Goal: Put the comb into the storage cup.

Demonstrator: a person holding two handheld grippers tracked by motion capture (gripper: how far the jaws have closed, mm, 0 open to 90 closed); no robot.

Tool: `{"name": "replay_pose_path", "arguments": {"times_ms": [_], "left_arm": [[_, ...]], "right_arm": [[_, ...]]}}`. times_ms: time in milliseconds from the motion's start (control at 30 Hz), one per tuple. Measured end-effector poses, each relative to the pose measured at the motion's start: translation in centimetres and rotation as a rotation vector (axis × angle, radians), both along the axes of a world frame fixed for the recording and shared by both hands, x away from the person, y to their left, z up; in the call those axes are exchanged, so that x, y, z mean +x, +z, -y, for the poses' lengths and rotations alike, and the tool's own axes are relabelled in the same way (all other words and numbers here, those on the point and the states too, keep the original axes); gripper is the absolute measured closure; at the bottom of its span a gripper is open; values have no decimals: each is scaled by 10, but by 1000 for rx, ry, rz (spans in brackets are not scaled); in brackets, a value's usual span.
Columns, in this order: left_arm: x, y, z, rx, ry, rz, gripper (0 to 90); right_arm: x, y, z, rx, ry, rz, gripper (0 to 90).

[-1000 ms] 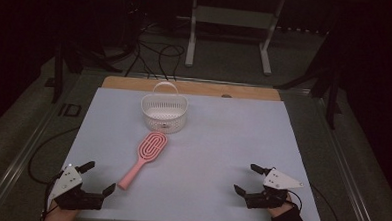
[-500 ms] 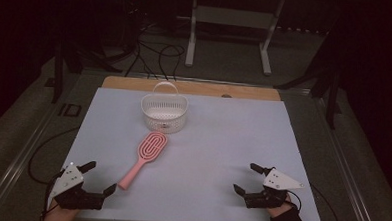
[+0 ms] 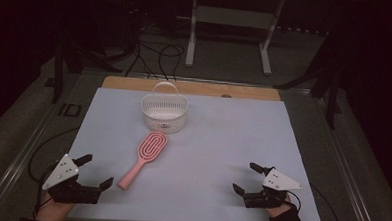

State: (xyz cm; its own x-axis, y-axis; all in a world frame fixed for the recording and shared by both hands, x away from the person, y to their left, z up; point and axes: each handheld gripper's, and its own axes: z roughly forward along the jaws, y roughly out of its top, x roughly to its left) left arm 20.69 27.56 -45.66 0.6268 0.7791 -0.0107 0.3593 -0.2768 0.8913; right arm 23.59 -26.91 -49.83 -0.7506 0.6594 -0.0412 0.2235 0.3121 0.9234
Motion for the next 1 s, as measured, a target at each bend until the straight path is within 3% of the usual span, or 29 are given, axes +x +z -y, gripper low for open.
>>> {"name": "replay_pose_path", "arguments": {"times_ms": [233,567,1000], "left_arm": [[6,21,3,26,-7,-22,0],[13,38,9,72,-3,-26,0],[33,56,27,127,-25,-55,0]], "right_arm": [[1,0,1,5,-1,4,81],[0,1,0,10,1,1,81],[0,1,0,23,5,-4,81]]}}
